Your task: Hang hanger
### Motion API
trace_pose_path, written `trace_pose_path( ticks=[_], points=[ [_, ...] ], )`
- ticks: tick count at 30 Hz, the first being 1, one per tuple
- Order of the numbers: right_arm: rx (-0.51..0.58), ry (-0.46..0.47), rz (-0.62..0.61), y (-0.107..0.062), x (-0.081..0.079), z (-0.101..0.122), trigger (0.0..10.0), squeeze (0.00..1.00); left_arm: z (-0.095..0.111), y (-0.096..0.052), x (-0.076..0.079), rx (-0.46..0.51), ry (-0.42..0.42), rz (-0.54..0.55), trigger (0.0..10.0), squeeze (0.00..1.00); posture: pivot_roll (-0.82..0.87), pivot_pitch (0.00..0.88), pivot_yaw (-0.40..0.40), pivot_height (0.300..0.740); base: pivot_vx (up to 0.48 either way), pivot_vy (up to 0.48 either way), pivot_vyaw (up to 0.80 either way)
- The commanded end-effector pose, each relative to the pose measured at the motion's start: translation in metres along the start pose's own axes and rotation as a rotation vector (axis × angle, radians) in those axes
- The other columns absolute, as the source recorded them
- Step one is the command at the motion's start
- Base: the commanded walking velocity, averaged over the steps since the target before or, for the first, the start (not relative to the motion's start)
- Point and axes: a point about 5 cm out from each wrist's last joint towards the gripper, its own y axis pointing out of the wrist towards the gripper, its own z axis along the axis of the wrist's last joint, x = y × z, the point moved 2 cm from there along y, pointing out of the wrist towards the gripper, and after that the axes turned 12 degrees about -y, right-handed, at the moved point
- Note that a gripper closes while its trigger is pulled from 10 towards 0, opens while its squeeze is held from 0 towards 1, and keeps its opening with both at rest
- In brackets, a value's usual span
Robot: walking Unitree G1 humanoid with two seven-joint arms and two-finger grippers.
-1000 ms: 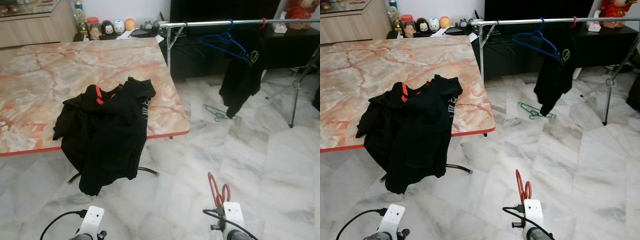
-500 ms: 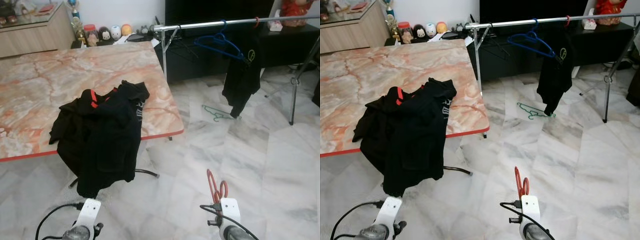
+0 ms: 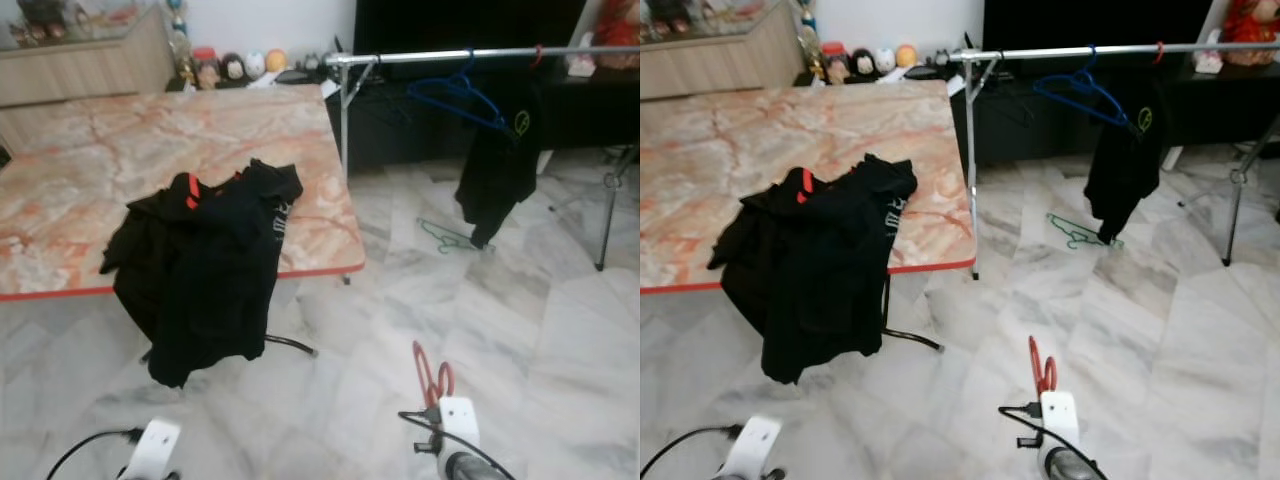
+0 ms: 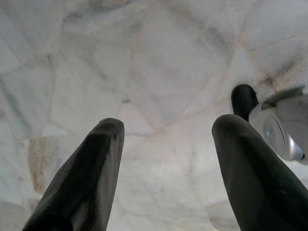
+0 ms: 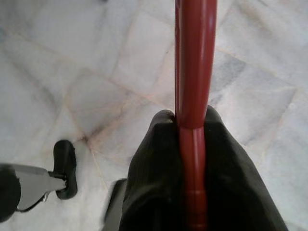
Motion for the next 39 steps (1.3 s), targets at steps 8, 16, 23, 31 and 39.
trace_pose_path(
  ticks=[8, 16, 23, 31, 39],
  points=[
    [-0.034, -0.083, 0.012, -0.003, 0.015, -0.013, 10.0, 0.0, -0.027, -0.005, 0.012, -0.02, -0.053, -0.015, 10.0, 0.0, 0.15, 0.0, -0.072, 0.74, 0.0, -0.24, 0.0],
    [-0.015, -0.086, -0.016, -0.004, 0.031, -0.013, 10.0, 0.0, -0.028, -0.004, 0.028, -0.018, -0.021, -0.074, 10.0, 0.0, 0.02, 0.0, -0.032, 0.74, 0.0, -0.03, 0.0],
    [-0.014, -0.107, -0.021, -0.005, 0.039, -0.008, 10.0, 0.0, -0.023, -0.003, 0.037, -0.014, -0.028, -0.092, 10.0, 0.0, 0.01, 0.007, -0.051, 0.74, 0.0, 0.0, 0.0],
    [-0.009, -0.096, -0.01, -0.003, 0.035, -0.002, 10.0, 0.0, -0.031, -0.004, 0.037, -0.041, -0.023, -0.086, 10.0, 0.0, 0.04, 0.013, -0.079, 0.74, 0.0, 0.0, 0.0],
    [0.009, -0.14, 0.006, -0.003, 0.041, 0.007, 10.0, 0.0, -0.034, -0.005, 0.044, -0.047, -0.03, -0.087, 10.0, 0.0, 0.08, 0.046, -0.118, 0.74, 0.0, -0.09, 0.0]
  ],
)
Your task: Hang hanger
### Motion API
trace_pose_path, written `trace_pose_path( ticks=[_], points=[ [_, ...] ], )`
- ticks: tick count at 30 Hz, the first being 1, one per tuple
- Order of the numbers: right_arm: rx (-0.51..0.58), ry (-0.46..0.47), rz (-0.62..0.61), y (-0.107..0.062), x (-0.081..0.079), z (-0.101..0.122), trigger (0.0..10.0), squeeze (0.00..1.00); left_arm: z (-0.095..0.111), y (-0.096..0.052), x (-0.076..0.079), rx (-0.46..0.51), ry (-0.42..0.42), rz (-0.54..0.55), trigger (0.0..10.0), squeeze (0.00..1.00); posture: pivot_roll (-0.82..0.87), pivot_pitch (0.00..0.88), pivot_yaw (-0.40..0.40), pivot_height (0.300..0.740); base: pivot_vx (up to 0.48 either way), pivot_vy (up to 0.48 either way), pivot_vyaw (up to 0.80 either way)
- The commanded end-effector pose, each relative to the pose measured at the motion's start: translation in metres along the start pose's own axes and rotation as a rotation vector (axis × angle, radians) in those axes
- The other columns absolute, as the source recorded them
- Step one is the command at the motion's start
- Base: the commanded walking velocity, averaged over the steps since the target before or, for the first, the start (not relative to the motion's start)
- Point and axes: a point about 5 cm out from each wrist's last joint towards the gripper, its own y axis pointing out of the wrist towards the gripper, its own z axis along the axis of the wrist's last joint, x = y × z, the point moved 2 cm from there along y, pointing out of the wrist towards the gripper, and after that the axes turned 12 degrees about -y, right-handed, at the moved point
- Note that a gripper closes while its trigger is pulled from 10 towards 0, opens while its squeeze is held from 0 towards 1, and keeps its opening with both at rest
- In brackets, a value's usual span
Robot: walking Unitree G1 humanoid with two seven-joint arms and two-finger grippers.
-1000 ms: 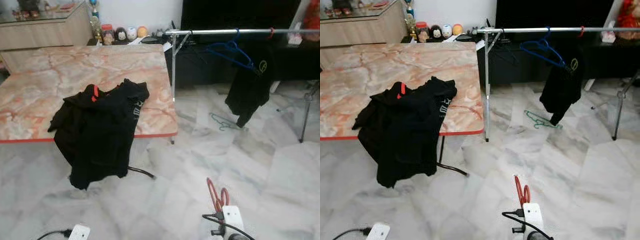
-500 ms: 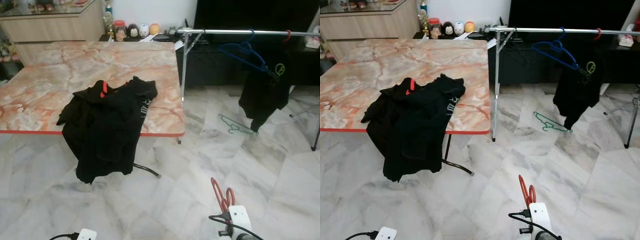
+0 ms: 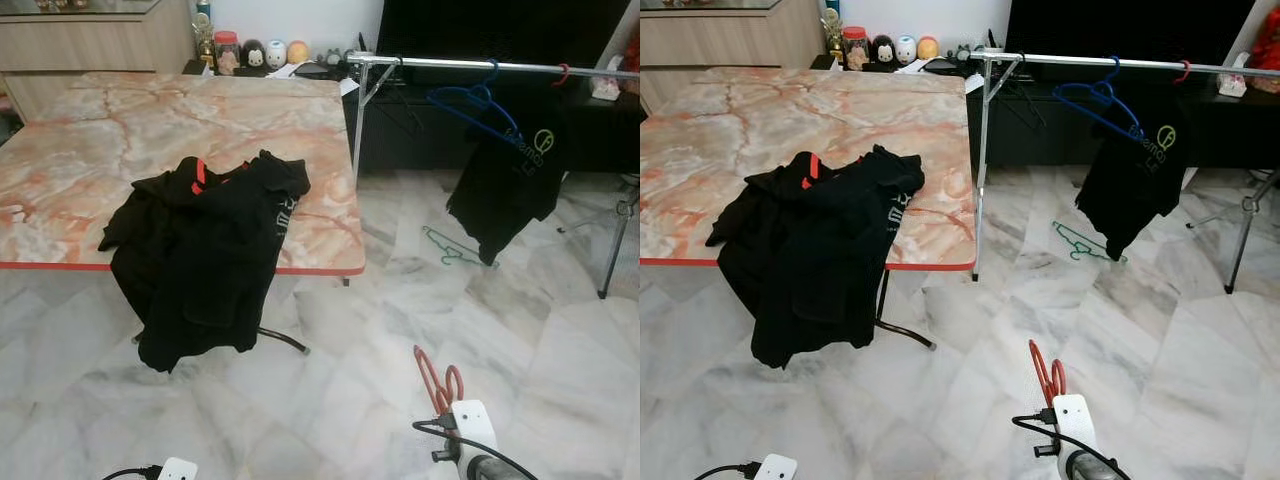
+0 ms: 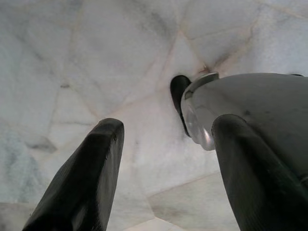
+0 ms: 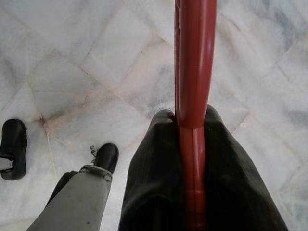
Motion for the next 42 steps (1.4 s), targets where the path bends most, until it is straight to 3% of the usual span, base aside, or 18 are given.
trace_pose_path(
  ticks=[1, 16, 29, 36, 42],
  points=[
    [0.003, -0.018, -0.01, -0.001, 0.008, 0.003, 10.0, 0.0, -0.009, -0.001, 0.005, -0.027, -0.01, -0.006, 10.0, 0.0, 0.09, 0.042, -0.123, 0.74, 0.0, -0.244, 0.0],
    [-0.043, -0.017, -0.05, -0.004, 0.023, -0.01, 10.0, 0.0, -0.029, -0.005, 0.017, -0.067, -0.06, -0.016, 10.0, 0.0, 0.07, 0.114, -0.159, 0.74, 0.0, -0.163, 0.0],
    [-0.076, -0.009, -0.061, -0.005, 0.022, -0.016, 10.0, 0.0, -0.037, -0.007, 0.021, -0.085, -0.035, -0.032, 10.0, 0.0, 0.05, 0.079, -0.145, 0.74, 0.0, 0.0, 0.0],
    [-0.119, -0.019, -0.022, -0.005, 0.015, -0.022, 10.0, 0.0, -0.049, -0.01, 0.014, -0.109, -0.042, -0.021, 10.0, 0.0, 0.06, 0.057, -0.125, 0.74, 0.0, 0.0, 0.0],
    [-0.2, -0.048, 0.003, -0.006, 0.009, -0.034, 10.0, 0.0, -0.072, -0.018, 0.002, -0.163, -0.022, -0.002, 10.0, 0.0, 0.06, 0.053, -0.106, 0.74, 0.0, 0.0, 0.0]
  ],
)
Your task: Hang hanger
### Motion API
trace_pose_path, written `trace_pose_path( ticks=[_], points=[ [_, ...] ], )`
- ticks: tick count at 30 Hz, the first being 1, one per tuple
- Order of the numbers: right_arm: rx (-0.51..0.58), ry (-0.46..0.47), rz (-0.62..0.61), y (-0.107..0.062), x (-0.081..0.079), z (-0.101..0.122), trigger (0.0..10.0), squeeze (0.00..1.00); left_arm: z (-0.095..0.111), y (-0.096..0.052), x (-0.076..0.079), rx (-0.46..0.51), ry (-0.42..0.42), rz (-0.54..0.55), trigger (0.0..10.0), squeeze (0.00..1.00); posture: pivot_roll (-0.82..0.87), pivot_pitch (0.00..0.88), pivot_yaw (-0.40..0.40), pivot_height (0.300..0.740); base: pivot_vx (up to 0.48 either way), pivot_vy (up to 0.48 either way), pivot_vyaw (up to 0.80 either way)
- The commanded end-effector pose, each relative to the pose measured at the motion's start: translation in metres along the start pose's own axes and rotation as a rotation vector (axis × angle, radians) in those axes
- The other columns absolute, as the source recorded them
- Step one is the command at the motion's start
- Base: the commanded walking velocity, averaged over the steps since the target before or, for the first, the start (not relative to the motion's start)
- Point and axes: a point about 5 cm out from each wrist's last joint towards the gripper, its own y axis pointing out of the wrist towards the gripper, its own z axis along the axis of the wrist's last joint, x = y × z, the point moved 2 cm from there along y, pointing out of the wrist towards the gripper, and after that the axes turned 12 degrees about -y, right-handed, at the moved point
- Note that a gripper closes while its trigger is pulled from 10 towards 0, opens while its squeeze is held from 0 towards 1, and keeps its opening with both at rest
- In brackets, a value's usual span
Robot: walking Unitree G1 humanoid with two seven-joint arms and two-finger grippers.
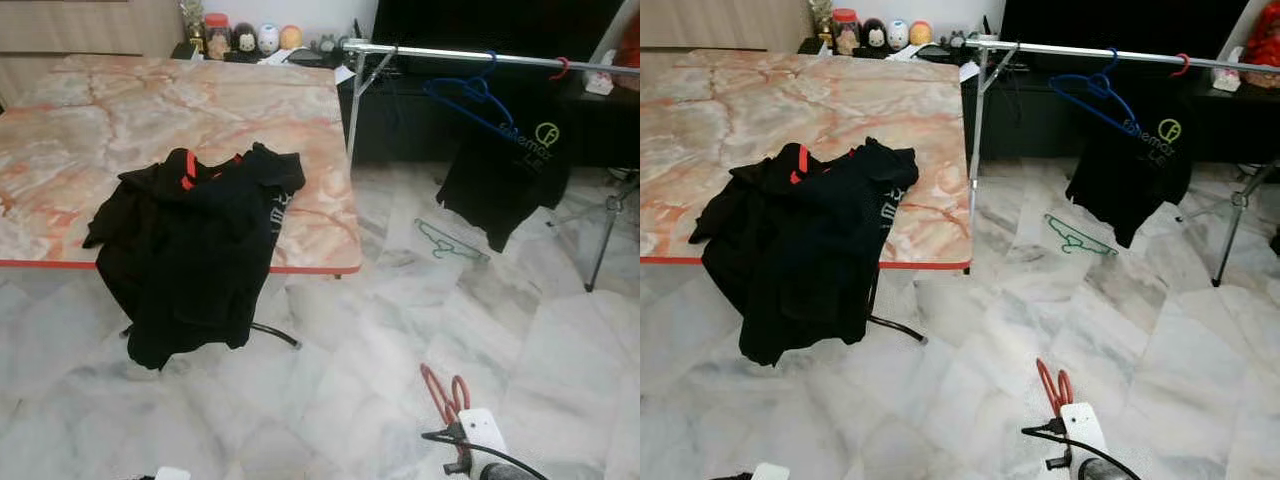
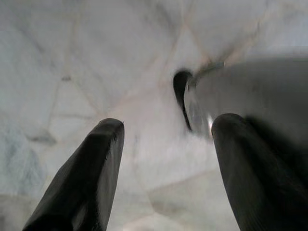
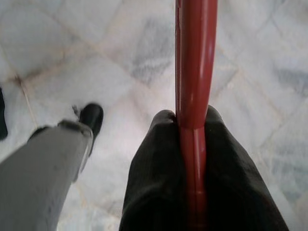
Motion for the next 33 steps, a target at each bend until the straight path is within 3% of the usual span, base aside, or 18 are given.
trace_pose_path(
  ticks=[1, 4, 10, 17, 20, 24, 29, 33],
  points=[
    [-0.038, 0.005, -0.014, 0.0, 0.0, -0.01, 10.0, 0.0, -0.036, -0.007, 0.006, -0.123, 0.018, -0.031, 10.0, 0.0, 0.06, 0.055, -0.104, 0.74, 0.0, 0.0, 0.0],
    [-0.036, 0.028, -0.023, 0.0, -0.002, -0.014, 10.0, 0.0, -0.036, -0.008, -0.002, -0.127, 0.016, -0.021, 10.0, 0.0, 0.04, 0.051, -0.095, 0.74, 0.0, 0.0, 0.0],
    [-0.029, 0.039, -0.019, 0.001, -0.01, -0.013, 10.0, 0.0, -0.034, -0.007, -0.003, -0.136, 0.034, -0.023, 10.0, 0.0, 0.02, 0.0, -0.086, 0.74, 0.0, 0.0, 0.0],
    [0.018, 0.038, -0.044, 0.0, 0.0, 0.003, 10.0, 0.0, -0.014, -0.001, 0.001, -0.089, 0.042, -0.029, 10.0, 0.0, 0.06, 0.0, -0.102, 0.74, 0.0, 0.0, 0.0],
    [0.031, 0.046, -0.043, 0.0, 0.003, 0.009, 10.0, 0.0, 0.005, 0.001, -0.007, -0.003, -0.041, -0.002, 10.0, 0.0, 0.05, 0.0, -0.116, 0.74, 0.0, 0.0, 0.0],
    [0.033, 0.051, -0.044, 0.0, 0.005, 0.011, 10.0, 0.0, 0.014, 0.002, -0.004, 0.036, -0.053, -0.014, 10.0, 0.0, 0.06, 0.0, -0.121, 0.74, 0.0, 0.0, 0.0],
    [0.035, 0.046, -0.029, 0.0, 0.002, 0.01, 10.0, 0.0, 0.02, 0.005, 0.008, 0.029, -0.03, -0.024, 10.0, 0.0, 0.06, 0.0, -0.119, 0.74, 0.0, 0.0, 0.0],
    [0.035, 0.053, -0.024, 0.001, -0.002, 0.008, 10.0, 0.0, 0.017, 0.005, 0.009, 0.009, -0.02, -0.022, 10.0, 0.0, 0.07, 0.0, -0.108, 0.74, 0.0, -0.125, 0.0]
  ],
)
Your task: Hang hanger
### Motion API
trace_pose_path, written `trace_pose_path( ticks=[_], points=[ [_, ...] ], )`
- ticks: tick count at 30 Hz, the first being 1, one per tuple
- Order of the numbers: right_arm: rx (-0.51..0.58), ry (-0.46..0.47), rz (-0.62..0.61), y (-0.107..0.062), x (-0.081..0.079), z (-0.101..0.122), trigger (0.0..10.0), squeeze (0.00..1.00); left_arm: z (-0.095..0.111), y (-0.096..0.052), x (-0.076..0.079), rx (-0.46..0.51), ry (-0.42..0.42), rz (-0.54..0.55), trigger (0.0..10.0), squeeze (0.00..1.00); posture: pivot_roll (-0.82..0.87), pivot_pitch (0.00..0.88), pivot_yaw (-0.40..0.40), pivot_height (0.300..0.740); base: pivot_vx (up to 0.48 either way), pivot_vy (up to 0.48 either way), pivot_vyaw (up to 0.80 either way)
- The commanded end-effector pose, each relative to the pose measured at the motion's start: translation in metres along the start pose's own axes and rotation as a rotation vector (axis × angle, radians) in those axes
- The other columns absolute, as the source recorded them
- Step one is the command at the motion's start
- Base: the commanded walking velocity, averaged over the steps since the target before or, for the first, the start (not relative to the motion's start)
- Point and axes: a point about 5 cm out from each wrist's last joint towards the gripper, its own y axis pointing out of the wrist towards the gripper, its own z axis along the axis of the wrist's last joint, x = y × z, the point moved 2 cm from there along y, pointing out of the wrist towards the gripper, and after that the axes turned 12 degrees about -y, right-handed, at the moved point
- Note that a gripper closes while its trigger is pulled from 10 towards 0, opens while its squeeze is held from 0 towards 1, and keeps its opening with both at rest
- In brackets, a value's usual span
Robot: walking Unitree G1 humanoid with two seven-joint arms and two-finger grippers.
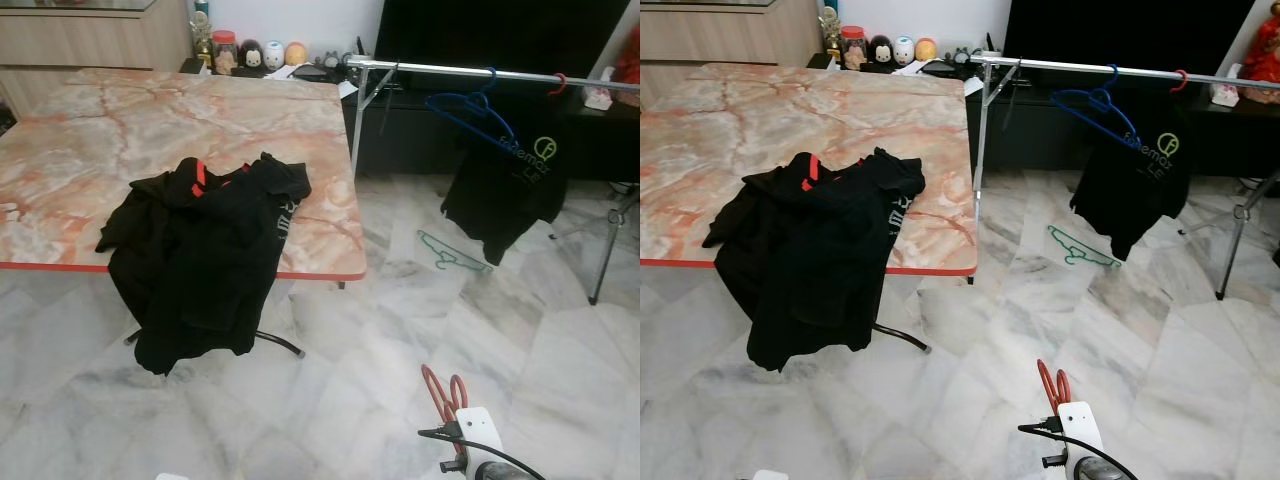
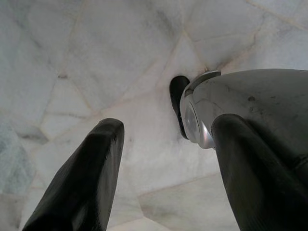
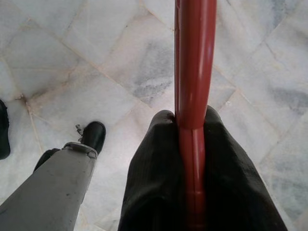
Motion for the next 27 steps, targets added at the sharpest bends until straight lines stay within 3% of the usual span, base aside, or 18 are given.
trace_pose_path(
  ticks=[1, 27],
  points=[
    [0.001, 0.016, -0.003, -0.0002, 0.0007, -0.0019, 10.0, 0.0, -0.0055, -0.0001, 0.0054, -0.03, 0.001, -0.01, 10.0, 0.0, 0.07, 0.0, -0.108, 0.74, 0.0, -0.251, 0.0],
    [0.025, 0.061, -0.011, 0.0013, -0.0089, 0.0066, 10.0, 0.0, 0.0042, 0.0019, 0.0017, -0.02, 0.009, -0.002, 10.0, 0.0, 0.08, 0.0, -0.084, 0.74, 0.0, -0.276, 0.0]
  ],
)
